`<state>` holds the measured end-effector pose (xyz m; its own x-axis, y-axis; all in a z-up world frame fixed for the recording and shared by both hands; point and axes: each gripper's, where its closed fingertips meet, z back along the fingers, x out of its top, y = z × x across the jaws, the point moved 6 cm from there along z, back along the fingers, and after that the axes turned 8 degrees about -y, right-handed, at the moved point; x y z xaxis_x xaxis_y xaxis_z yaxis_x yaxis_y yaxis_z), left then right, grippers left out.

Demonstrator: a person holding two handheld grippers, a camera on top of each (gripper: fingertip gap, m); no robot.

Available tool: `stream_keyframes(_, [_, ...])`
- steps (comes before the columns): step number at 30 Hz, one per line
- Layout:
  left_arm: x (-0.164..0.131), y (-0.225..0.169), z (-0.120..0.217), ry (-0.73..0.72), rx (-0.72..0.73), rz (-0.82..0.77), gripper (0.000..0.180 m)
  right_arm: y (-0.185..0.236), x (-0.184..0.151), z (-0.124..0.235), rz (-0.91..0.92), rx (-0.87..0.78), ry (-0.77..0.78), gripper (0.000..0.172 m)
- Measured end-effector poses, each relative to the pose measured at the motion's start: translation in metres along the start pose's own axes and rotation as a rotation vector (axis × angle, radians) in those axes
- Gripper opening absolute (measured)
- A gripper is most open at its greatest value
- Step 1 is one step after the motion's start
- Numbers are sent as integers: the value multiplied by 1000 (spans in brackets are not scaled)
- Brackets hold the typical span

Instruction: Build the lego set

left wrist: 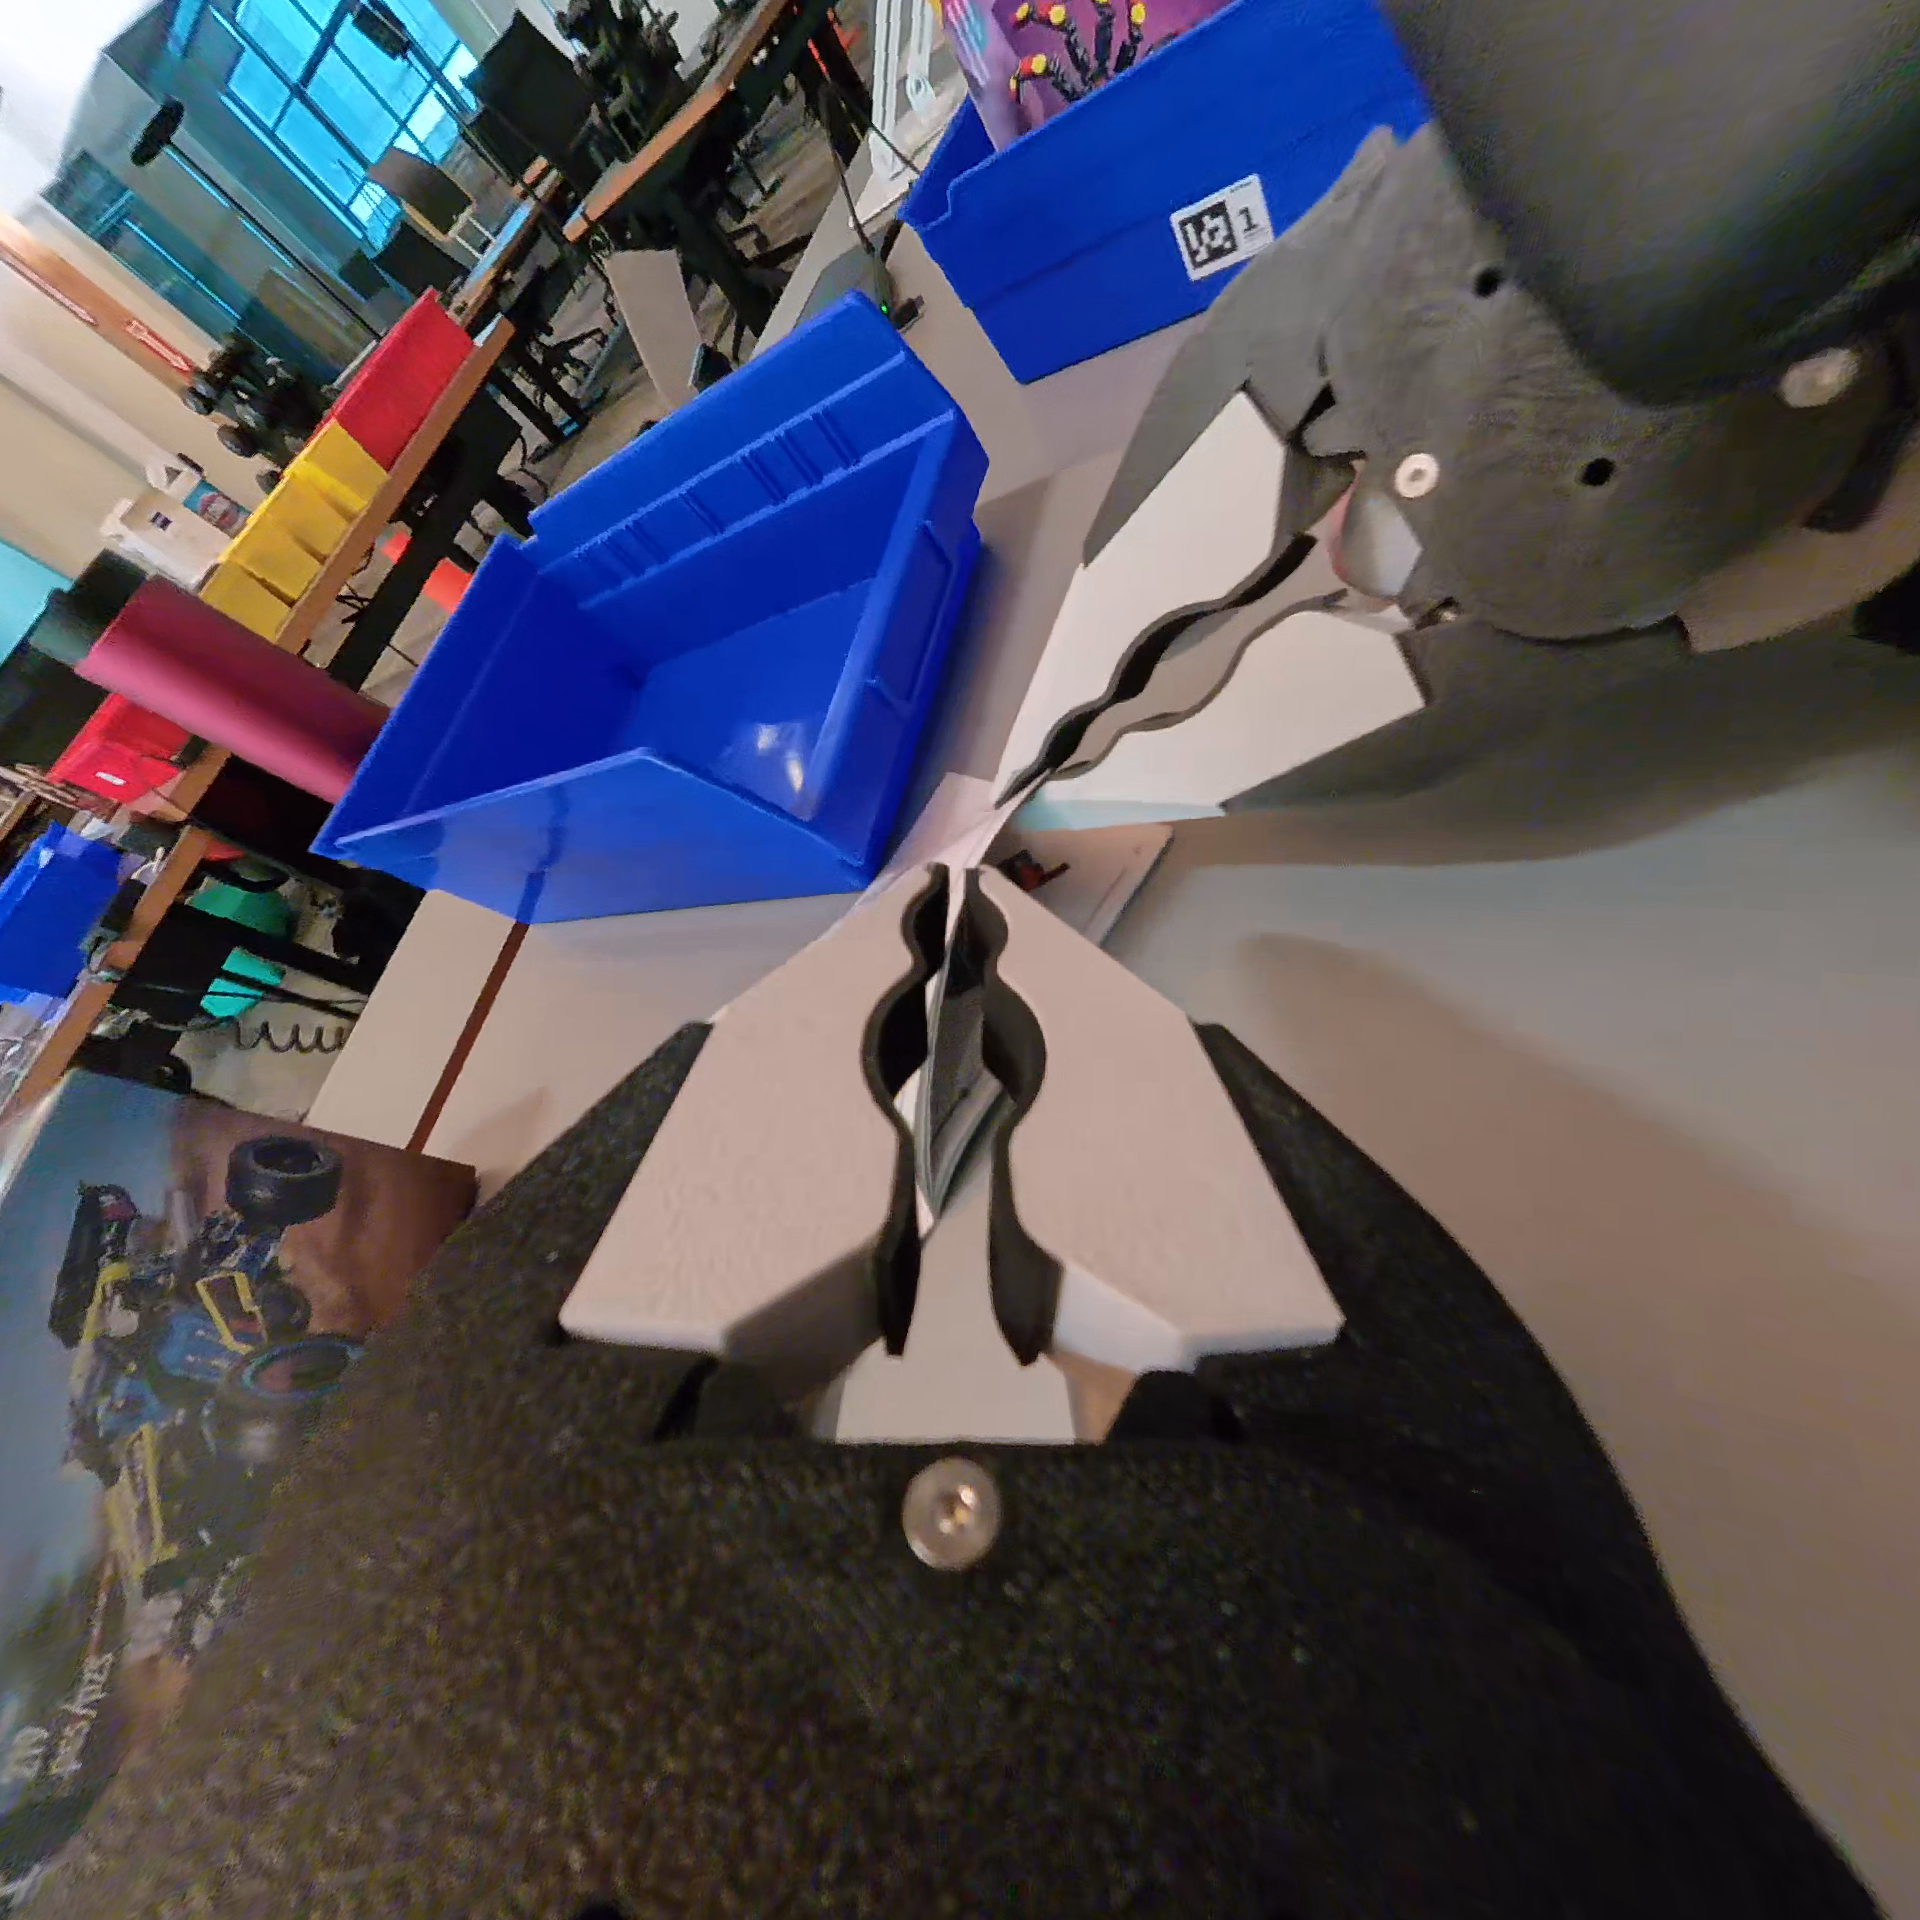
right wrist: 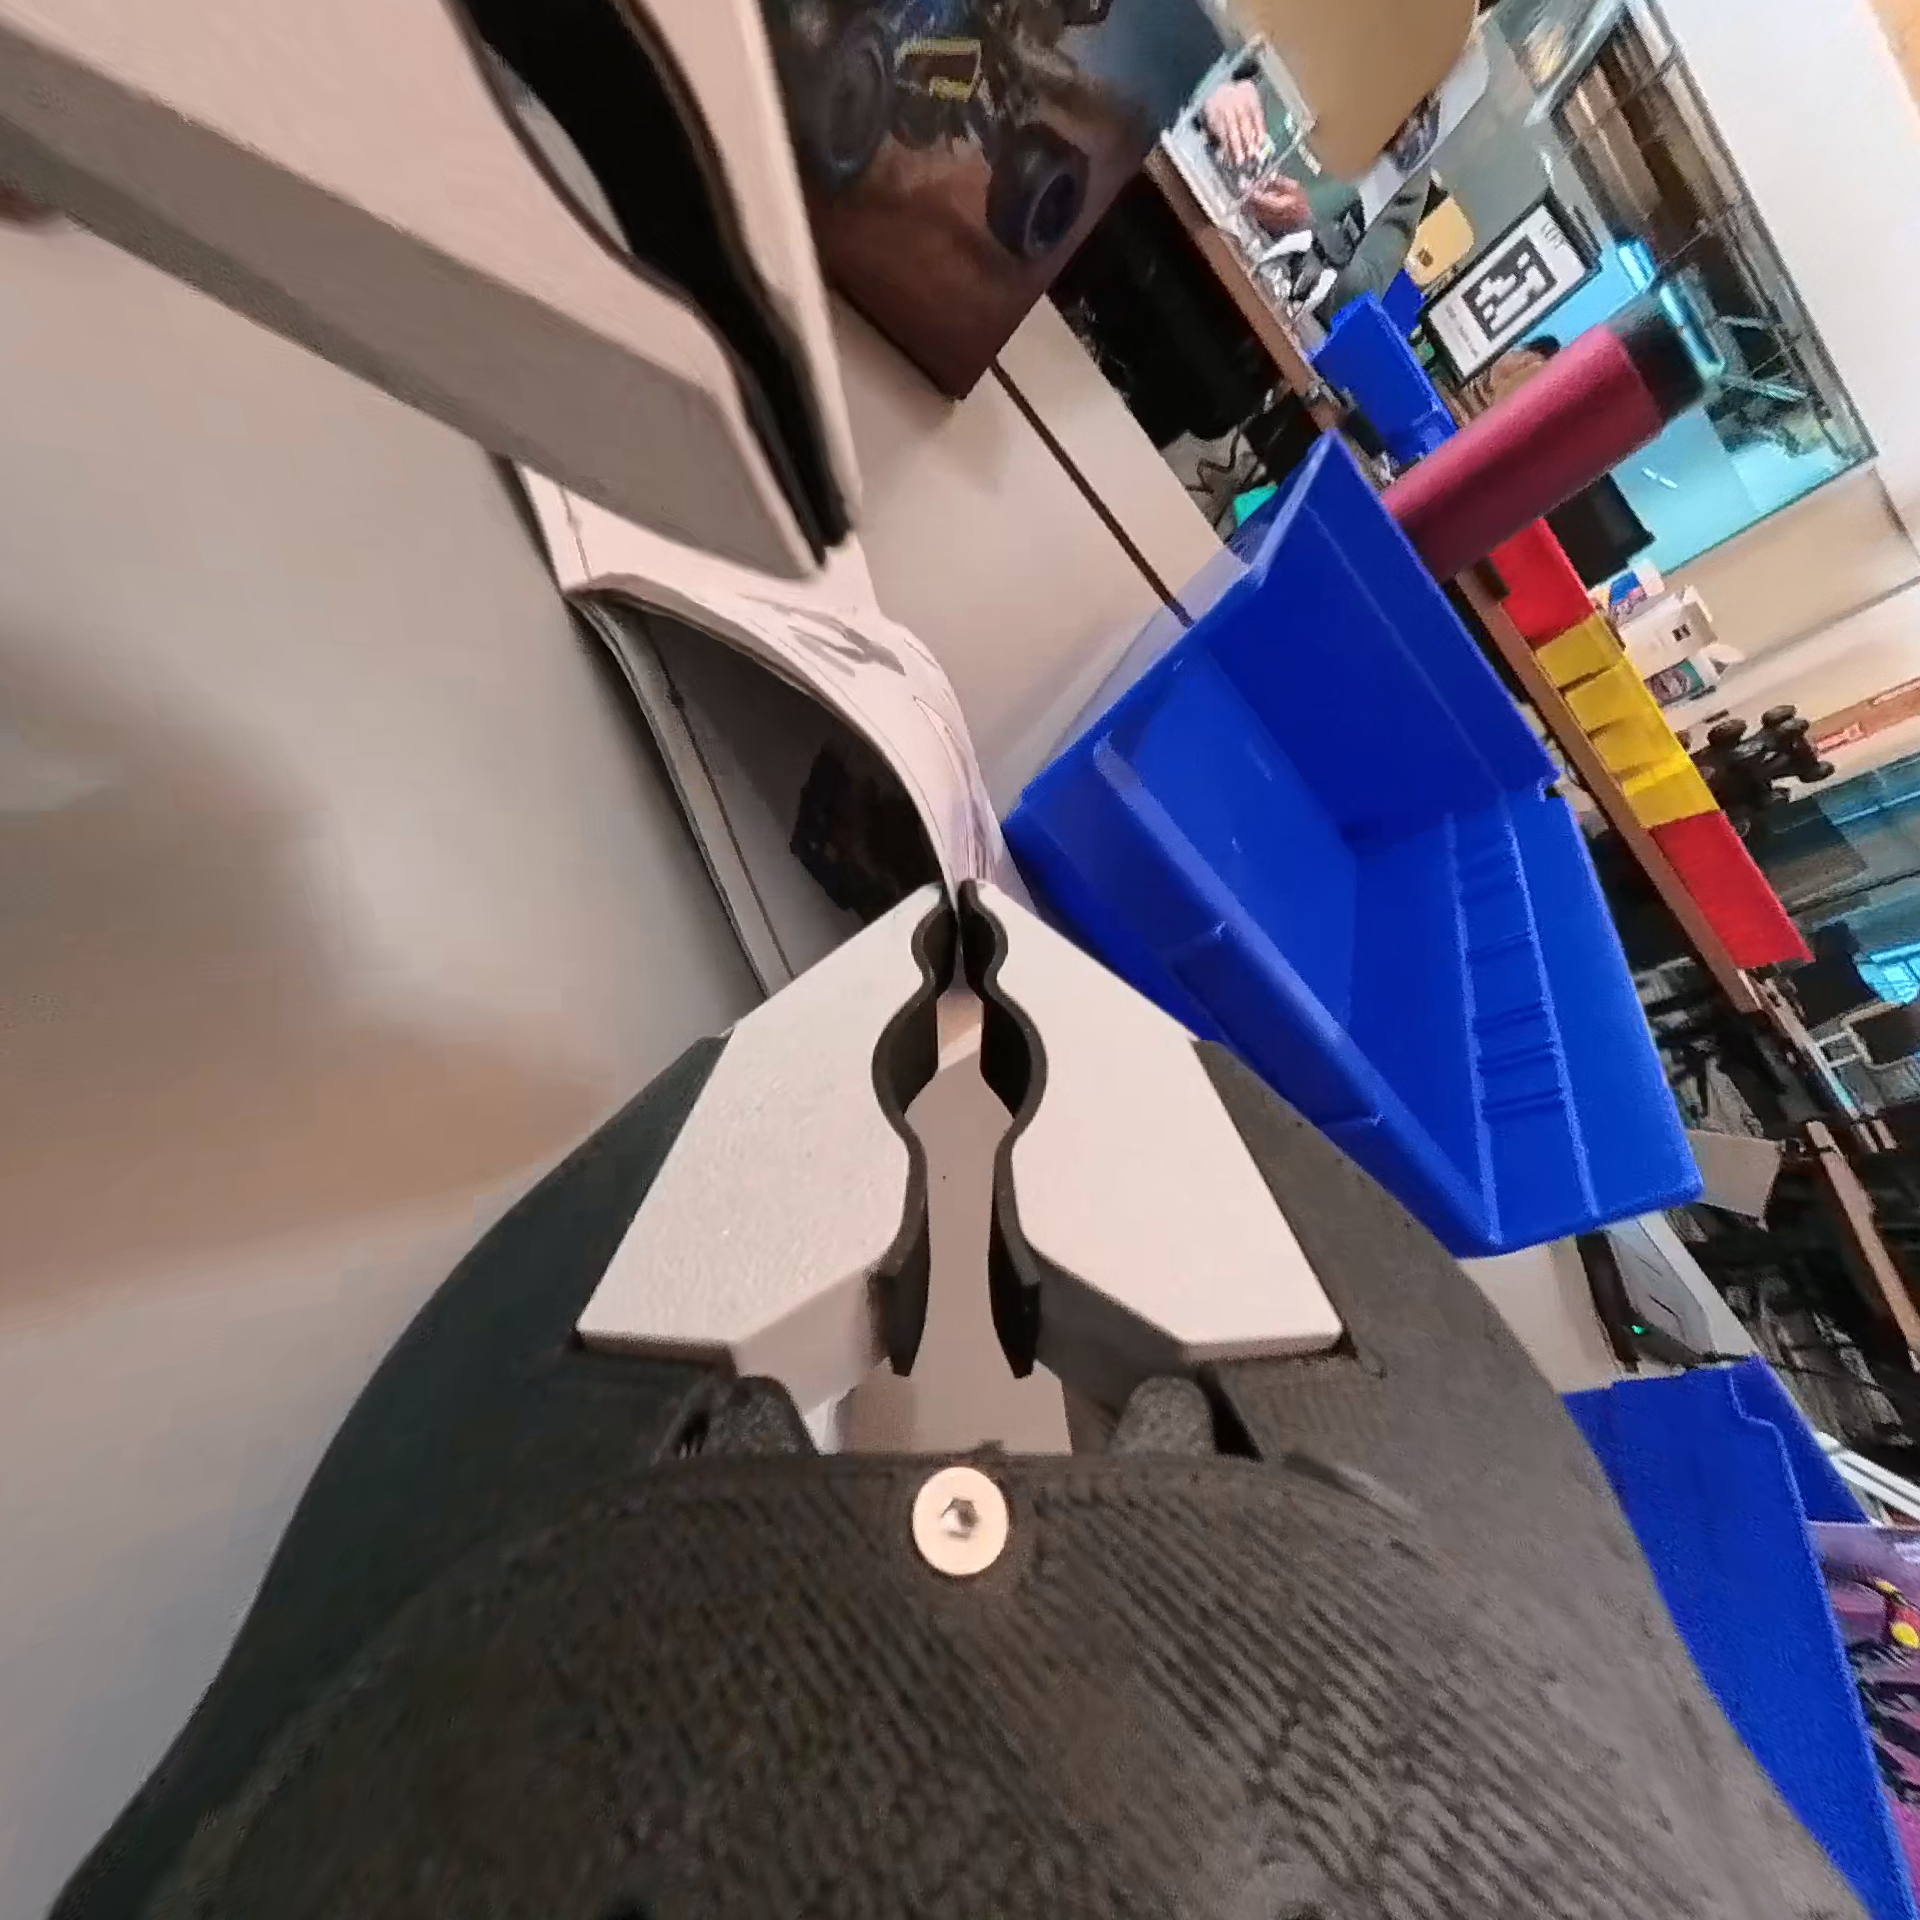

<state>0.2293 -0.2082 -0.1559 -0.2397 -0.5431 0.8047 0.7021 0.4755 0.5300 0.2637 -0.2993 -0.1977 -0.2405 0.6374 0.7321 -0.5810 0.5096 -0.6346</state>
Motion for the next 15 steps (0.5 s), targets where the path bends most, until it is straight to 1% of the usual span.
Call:
stream_keyframes(4, [4, 10, -13, 15, -12, 6, 3, -1, 5, -5, -3, -9, -14, 0])
stream_keyframes(8, [-6, 17, -18, 71, 10, 40, 5, 0, 1, -6, 7, -17, 23, 0])
stream_keyframes(11, [-12, 20, -10, 74, 38, 128, 5, -3, -6, -6, 5, -69, 15, 0])
stream_keyframes(13, [-13, 25, 0, 60, 61, 144, 5, -7, -14, -6, -5, -127, 14, 0])
stream_keyframes(15, [-13, 32, 13, 29, 96, 156, 5, -10, -16, -4, 53, -186, 7, 0])
